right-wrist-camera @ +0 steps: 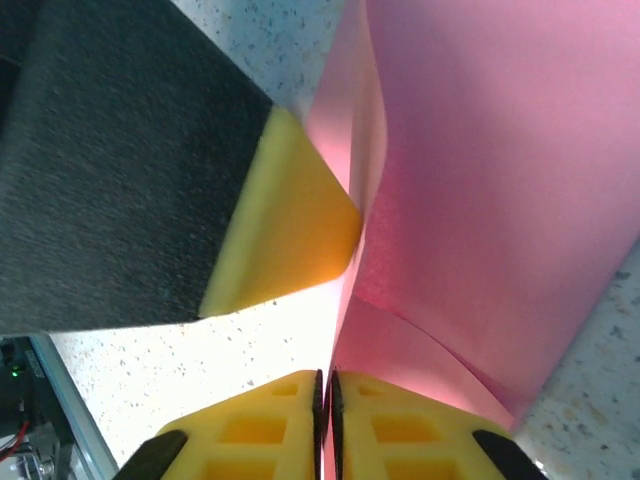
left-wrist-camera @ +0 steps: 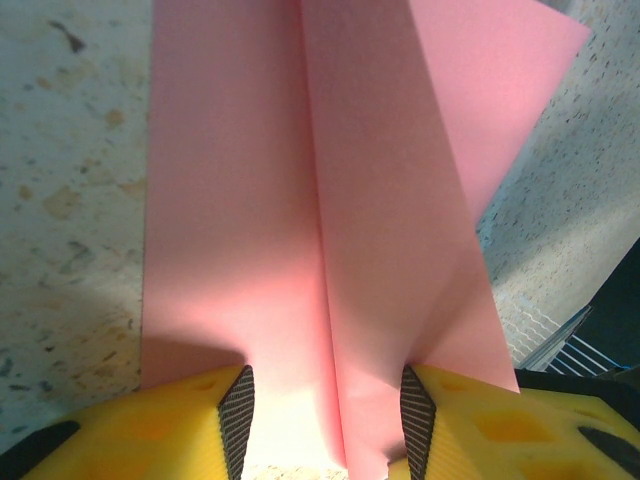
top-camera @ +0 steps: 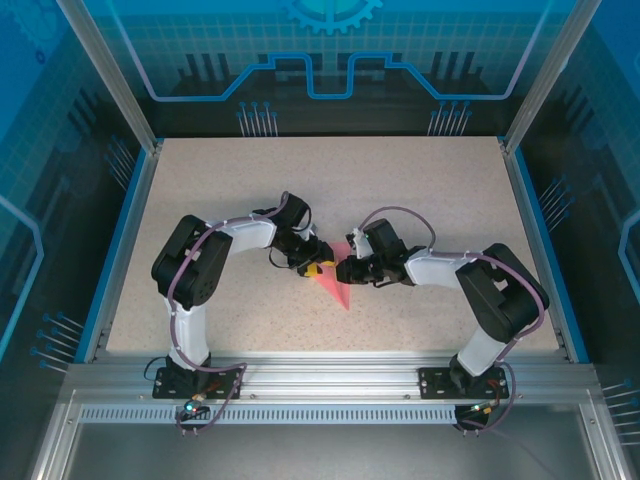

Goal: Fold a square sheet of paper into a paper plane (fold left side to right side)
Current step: Fourth fold the wing at the center of the table.

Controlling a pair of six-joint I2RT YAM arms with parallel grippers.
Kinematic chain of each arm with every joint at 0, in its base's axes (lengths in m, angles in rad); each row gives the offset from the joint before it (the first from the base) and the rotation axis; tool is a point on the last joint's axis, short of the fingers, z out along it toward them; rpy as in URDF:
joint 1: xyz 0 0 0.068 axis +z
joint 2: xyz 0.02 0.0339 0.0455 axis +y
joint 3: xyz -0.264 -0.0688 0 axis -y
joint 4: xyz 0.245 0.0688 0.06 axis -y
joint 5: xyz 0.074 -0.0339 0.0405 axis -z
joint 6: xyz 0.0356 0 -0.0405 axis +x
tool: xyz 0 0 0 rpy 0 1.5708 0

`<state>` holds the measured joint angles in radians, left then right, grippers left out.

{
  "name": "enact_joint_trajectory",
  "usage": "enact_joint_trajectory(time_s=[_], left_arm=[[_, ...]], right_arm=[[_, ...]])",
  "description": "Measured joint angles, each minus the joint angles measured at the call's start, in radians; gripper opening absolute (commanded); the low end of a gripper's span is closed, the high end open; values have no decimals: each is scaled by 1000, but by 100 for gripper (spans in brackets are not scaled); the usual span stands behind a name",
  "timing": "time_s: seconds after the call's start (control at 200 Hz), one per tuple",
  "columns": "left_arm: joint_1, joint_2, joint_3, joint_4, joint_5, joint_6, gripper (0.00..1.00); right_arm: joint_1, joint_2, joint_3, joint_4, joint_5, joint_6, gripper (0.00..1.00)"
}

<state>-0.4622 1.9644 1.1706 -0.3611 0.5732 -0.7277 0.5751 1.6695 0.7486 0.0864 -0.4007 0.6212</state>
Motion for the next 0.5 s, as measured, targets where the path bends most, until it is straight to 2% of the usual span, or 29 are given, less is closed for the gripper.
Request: enact_joint_trajectory(time_s=[0.5], left_arm=[[0,0,0,0,0,0,47]], right_arm=[[-1,9,31,-98,68,-32,10]])
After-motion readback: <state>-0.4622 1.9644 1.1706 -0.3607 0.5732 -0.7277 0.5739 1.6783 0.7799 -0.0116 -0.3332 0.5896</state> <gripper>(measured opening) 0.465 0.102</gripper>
